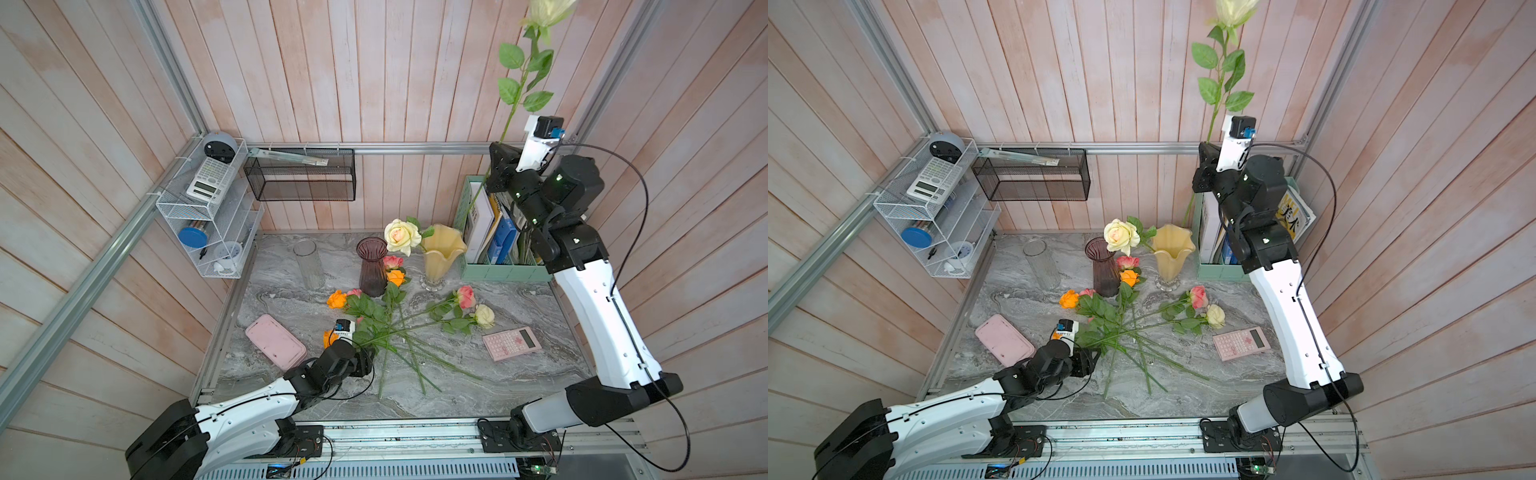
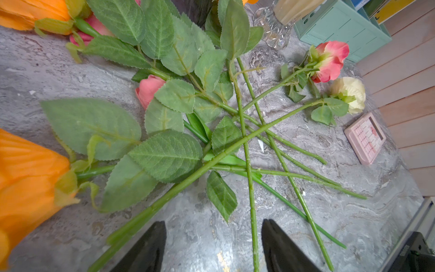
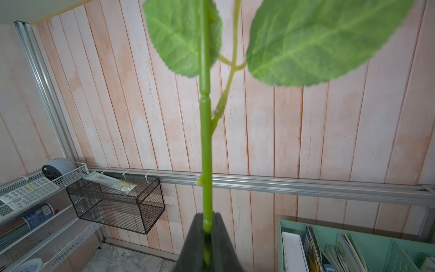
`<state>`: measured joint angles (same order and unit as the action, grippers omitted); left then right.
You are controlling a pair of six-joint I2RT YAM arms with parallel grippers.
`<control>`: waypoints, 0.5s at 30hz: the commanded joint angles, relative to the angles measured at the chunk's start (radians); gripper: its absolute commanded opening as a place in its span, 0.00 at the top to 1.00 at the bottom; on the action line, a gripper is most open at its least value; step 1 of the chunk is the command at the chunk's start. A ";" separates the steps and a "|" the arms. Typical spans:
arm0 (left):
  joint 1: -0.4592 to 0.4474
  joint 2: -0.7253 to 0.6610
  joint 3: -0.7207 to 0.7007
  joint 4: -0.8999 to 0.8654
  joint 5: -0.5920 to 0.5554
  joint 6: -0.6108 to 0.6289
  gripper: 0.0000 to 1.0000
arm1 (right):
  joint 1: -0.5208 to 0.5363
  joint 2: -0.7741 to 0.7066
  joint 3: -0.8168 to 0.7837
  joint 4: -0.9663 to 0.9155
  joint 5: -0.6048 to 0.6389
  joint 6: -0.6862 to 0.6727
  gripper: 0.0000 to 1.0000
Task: Arrange the flowers in different vases according to their colors
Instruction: Insert the flower into the vase.
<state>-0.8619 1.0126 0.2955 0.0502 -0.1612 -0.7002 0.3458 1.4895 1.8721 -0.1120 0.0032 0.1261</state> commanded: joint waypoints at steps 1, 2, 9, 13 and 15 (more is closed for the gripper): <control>0.006 0.022 0.021 0.050 0.010 0.015 0.30 | -0.002 0.020 -0.121 0.209 0.031 -0.026 1.00; 0.006 0.028 0.023 0.054 0.012 0.013 0.30 | -0.002 0.027 -0.162 0.252 0.035 -0.029 1.00; 0.006 0.045 0.021 0.059 0.005 0.005 0.30 | 0.006 0.070 -0.426 0.488 0.026 0.000 1.00; 0.006 0.047 0.014 0.059 0.002 0.001 0.30 | 0.017 0.065 -0.570 0.567 0.047 0.009 1.00; 0.006 0.047 0.011 0.059 0.001 0.000 0.30 | 0.021 0.047 -0.624 0.578 0.048 0.023 1.00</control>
<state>-0.8619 1.0550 0.2993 0.0910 -0.1612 -0.7010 0.3561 1.5700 1.2858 0.3363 0.0311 0.1268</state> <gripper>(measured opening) 0.696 0.106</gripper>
